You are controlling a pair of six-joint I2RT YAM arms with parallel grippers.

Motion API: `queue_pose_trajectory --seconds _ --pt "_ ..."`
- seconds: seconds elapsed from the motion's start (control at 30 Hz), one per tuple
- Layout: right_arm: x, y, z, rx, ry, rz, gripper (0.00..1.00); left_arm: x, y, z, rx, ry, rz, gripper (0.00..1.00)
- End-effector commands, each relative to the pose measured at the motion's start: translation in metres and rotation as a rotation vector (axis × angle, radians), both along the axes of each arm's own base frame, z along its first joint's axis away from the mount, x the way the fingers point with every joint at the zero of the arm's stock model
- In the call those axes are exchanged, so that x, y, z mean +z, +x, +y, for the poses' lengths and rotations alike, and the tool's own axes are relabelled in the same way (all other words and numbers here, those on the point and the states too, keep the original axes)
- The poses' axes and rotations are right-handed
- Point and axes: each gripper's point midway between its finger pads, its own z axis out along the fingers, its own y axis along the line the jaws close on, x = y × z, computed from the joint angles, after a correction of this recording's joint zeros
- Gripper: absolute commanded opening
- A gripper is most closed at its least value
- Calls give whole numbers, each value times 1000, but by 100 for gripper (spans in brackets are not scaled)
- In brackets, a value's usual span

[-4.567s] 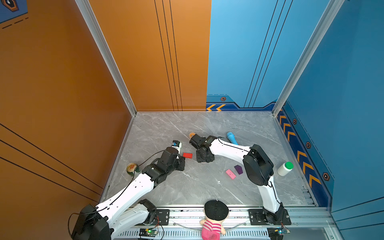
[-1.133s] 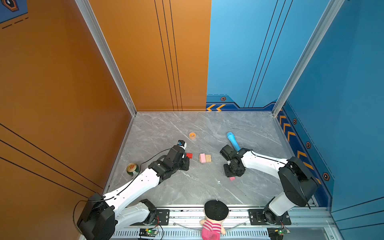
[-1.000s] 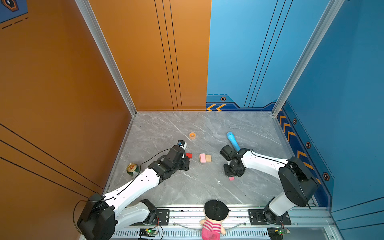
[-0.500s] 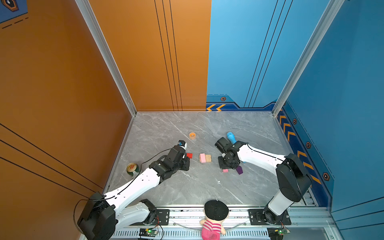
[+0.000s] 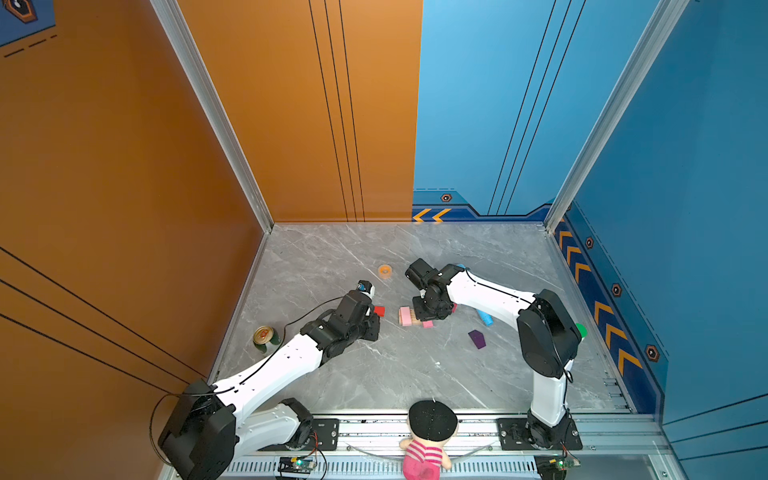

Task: Build the wood block tower
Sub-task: 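Lift the pink block and carry it over the wooden blocks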

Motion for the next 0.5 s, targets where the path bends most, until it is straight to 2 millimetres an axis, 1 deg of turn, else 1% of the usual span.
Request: queue_pose_trajectory --seconds 0.0,0.47 --pt "3 0 0 -8 -14 26 25 0 3 0 -7 -2 -3 27" --pt "-8 14 16 -14 -2 42 28 0 3 1 -5 -8 -4 27"
